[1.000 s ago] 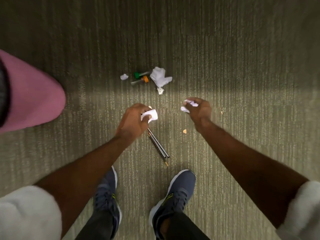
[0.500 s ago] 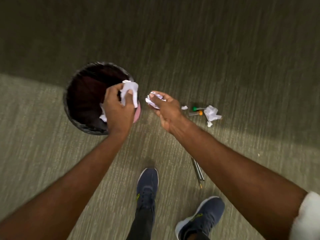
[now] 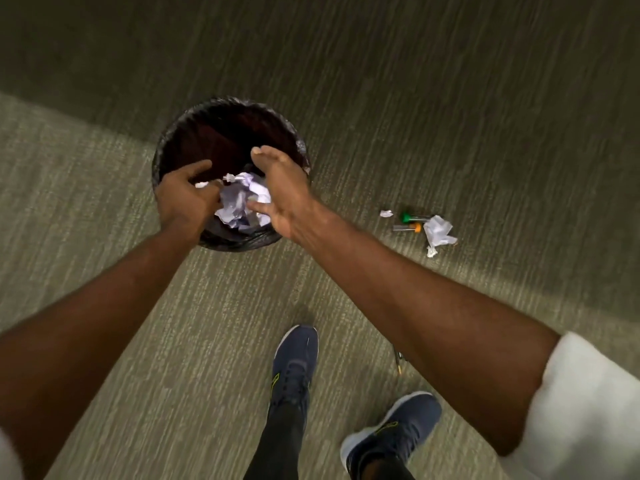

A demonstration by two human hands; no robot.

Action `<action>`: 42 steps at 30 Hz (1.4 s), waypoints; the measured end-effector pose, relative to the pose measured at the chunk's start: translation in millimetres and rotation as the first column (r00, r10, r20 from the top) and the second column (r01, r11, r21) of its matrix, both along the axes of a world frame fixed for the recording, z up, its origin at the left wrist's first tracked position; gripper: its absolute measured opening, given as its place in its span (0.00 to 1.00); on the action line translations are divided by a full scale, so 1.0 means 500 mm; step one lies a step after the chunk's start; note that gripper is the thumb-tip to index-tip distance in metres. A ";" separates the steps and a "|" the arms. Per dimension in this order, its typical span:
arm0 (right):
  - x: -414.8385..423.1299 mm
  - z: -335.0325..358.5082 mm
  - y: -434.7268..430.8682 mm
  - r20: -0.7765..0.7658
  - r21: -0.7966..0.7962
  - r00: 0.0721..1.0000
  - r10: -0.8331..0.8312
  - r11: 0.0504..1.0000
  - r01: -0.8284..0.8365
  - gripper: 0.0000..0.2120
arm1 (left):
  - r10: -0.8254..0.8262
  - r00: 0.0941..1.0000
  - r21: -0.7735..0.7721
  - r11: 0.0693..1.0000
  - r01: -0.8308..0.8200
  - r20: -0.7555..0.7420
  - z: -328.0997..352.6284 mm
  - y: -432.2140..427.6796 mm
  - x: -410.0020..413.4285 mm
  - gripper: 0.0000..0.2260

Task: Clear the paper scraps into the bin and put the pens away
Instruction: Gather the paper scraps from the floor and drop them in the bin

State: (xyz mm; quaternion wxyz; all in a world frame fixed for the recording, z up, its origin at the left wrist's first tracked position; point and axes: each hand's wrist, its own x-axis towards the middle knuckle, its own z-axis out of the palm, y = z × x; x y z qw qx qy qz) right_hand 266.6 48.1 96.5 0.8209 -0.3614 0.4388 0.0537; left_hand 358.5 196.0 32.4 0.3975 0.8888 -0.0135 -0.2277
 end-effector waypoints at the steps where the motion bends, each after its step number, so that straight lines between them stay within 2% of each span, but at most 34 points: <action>1: -0.006 0.000 0.002 0.013 -0.033 1.000 -0.001 0.999 0.002 0.20 | 0.017 1.000 -0.005 1.000 -0.017 0.015 -0.013 0.008 0.006 0.24; 4: -0.048 -0.003 -0.008 0.092 -0.258 0.996 -0.002 0.966 0.026 0.14 | -0.009 0.989 0.007 1.000 0.009 0.151 0.014 -0.009 -0.011 0.18; 8: -0.206 -0.031 -0.044 0.099 -0.559 0.995 0.008 0.828 0.049 0.10 | -0.134 0.923 -0.080 0.982 0.174 0.360 0.087 -0.090 -0.088 0.10; 11: -0.384 -0.103 -0.080 -0.073 -0.676 0.993 -0.094 0.737 0.020 0.08 | -0.271 0.866 -0.161 0.917 0.365 0.420 0.116 -0.160 -0.193 0.09; 13: -0.514 -0.156 -0.109 -0.205 -0.714 0.965 -0.161 0.699 -0.035 0.05 | -0.370 0.852 -0.192 0.867 0.460 0.371 0.094 -0.200 -0.269 0.11; 16: -0.699 -0.226 -0.158 -0.389 -0.770 0.889 -0.243 0.616 -0.169 0.07 | -0.537 0.802 -0.204 0.781 0.590 0.264 0.017 -0.249 -0.375 0.13; 18: -0.807 -0.272 -0.187 -0.495 -0.766 0.832 -0.252 0.578 -0.281 0.07 | -0.673 0.710 -0.188 0.685 0.704 0.208 -0.043 -0.278 -0.437 0.14; 20: -0.893 -0.322 -0.203 -0.579 -0.741 0.790 -0.200 0.532 -0.409 0.11 | -0.799 0.578 -0.159 0.556 0.816 0.165 -0.104 -0.308 -0.491 0.16; 24: -0.986 -0.445 -0.202 -0.683 -0.663 0.726 0.079 0.352 -0.661 0.21 | -0.936 0.336 -0.076 0.330 0.941 0.101 -0.241 -0.388 -0.578 0.18; 26: -1.007 -0.519 -0.188 -0.736 -0.618 0.662 0.146 0.254 -0.744 0.25 | -0.962 0.252 -0.034 0.250 0.968 0.105 -0.315 -0.432 -0.613 0.19; 27: -1.015 -0.555 -0.180 -0.750 -0.617 0.648 0.137 0.208 -0.759 0.30 | -0.967 0.223 -0.007 0.224 0.975 0.122 -0.350 -0.455 -0.628 0.20; 29: -1.032 -0.609 -0.166 -0.763 -0.617 0.638 0.105 0.180 -0.766 0.40 | -0.968 0.169 0.103 0.190 0.976 0.183 -0.414 -0.503 -0.653 0.23; 30: -1.040 -0.627 -0.161 -0.757 -0.630 0.648 0.083 0.172 -0.758 0.41 | -0.967 0.128 0.183 0.170 0.968 0.221 -0.438 -0.529 -0.662 0.25; 31: -1.046 -0.636 -0.157 -0.741 -0.654 0.668 0.062 0.153 -0.741 0.39 | -0.964 0.083 0.258 0.150 0.954 0.253 -0.457 -0.556 -0.667 0.28; 34: -1.067 -0.656 -0.159 -0.649 -0.757 0.760 0.036 0.070 -0.650 0.25 | -0.962 -0.060 0.428 0.063 0.902 0.267 -0.494 -0.628 -0.670 0.30; 38: -1.090 -0.678 -0.186 -0.612 -0.790 0.787 0.080 -0.006 -0.614 0.16 | -0.974 -0.198 0.514 -0.116 0.850 0.106 -0.526 -0.663 -0.665 0.30; 40: -1.091 -0.685 -0.199 -0.586 -0.806 0.806 0.084 0.043 -0.591 0.13 | -0.975 -0.215 0.519 -0.153 0.841 0.061 -0.533 -0.658 -0.656 0.28; 42: -1.098 -0.670 -0.230 -0.571 -0.813 0.820 -0.042 0.165 -0.558 0.09 | -0.976 -0.211 0.513 -0.153 0.845 0.057 -0.523 -0.658 -0.656 0.27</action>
